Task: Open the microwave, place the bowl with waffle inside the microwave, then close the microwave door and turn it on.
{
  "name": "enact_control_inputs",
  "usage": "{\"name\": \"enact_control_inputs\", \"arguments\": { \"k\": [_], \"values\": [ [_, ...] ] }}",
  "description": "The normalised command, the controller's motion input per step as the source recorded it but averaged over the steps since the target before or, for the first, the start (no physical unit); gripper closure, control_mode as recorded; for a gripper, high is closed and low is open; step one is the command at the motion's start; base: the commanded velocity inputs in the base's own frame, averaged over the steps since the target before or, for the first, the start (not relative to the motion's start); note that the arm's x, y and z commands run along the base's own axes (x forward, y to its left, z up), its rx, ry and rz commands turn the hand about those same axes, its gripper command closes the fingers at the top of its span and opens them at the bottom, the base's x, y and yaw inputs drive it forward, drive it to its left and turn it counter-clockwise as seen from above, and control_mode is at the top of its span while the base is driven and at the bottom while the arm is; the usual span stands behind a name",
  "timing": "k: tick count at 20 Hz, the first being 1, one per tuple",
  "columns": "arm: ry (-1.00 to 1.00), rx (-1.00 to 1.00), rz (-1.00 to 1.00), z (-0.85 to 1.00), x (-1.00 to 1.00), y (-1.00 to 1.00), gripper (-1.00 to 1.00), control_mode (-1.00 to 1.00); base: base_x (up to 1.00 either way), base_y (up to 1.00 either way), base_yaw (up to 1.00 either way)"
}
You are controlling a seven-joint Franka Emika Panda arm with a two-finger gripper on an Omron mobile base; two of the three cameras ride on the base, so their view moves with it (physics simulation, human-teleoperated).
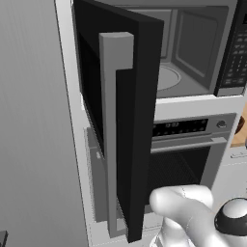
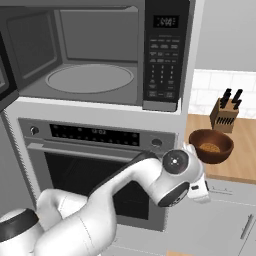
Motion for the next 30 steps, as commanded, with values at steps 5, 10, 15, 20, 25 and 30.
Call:
{"name": "enact_control_inputs", "arguments": {
  "k": [5, 10, 15, 20, 25, 30],
  "values": [
    [0.0, 0.02, 0.0, -0.41, 0.27, -0.88, -1.0, -1.0, 0.0, 0.0, 0.0],
    [0.0, 0.0, 0.0, 0.0, 0.0, 0.0, -1.0, -1.0, 0.0, 0.0, 0.0],
    [0.0, 0.0, 0.0, -0.02, 0.0, 0.0, -1.0, -1.0, 0.0, 0.0, 0.0],
    [0.0, 0.02, 0.13, -0.16, 0.12, -0.02, -1.0, -1.0, 0.0, 0.0, 0.0],
    [0.0, 0.05, 0.21, -0.04, 0.02, -0.1, -1.0, -1.0, 0.0, 0.0, 0.0],
    [0.0, 0.12, 0.19, 0.0, 0.0, -0.22, -1.0, -1.0, 0.0, 0.0, 0.0]
  ]
}}
